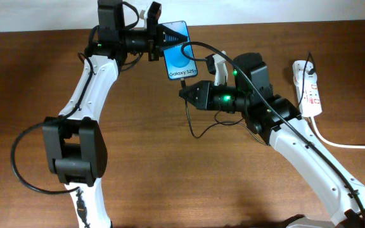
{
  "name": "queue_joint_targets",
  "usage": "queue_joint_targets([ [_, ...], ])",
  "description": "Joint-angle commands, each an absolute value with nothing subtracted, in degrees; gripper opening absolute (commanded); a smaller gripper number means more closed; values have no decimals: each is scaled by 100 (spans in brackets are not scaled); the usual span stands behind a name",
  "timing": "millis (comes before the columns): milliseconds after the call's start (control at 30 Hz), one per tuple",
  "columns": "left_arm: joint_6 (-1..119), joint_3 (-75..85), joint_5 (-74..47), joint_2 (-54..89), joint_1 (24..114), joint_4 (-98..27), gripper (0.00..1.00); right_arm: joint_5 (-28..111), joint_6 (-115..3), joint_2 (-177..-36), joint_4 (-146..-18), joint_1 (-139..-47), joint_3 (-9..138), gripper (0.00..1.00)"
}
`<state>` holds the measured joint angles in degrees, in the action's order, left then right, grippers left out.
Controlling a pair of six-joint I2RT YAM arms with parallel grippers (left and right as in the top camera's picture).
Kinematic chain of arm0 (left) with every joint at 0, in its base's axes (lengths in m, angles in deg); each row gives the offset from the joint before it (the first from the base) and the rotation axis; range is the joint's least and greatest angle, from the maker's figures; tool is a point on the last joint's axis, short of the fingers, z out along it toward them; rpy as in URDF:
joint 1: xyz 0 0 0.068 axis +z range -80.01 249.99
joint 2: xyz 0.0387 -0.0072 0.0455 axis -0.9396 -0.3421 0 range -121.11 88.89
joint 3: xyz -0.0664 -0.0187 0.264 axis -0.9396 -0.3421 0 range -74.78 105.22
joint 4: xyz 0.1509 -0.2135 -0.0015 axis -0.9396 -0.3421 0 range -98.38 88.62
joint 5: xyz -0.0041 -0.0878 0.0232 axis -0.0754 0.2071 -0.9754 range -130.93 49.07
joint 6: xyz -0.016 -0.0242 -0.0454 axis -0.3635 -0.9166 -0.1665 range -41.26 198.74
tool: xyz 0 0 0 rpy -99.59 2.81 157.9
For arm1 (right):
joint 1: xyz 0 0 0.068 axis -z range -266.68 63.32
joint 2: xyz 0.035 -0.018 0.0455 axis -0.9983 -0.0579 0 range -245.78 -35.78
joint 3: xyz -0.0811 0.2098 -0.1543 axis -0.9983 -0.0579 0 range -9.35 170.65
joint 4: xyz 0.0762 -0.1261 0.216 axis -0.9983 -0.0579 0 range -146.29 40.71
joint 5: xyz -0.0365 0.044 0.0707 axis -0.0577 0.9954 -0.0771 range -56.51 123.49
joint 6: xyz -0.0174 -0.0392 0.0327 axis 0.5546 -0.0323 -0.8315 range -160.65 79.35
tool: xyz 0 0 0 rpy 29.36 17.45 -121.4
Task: Plug charger to phone and switch on socket
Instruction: 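Push the cable tip upward into the phone port with the right gripper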
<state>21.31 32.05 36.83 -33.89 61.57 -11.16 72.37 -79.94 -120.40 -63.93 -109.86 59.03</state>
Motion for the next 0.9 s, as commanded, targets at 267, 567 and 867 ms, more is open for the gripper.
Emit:
queue_joint_targets([
  [267,2288,3305,3919,-3326,6089,-1086,0,7123,-7994,-12077,-6738,-10947,5953,4],
  [567,2286,3305,3877,-3326,6093,-1088,0,7140,-7865,-12075,-6720,-10951,5955,4],
  [867,2288,3305,3877,-3326,6111,-1088,0,7140,-7865,-12075,-6635,-10940,5971,4],
])
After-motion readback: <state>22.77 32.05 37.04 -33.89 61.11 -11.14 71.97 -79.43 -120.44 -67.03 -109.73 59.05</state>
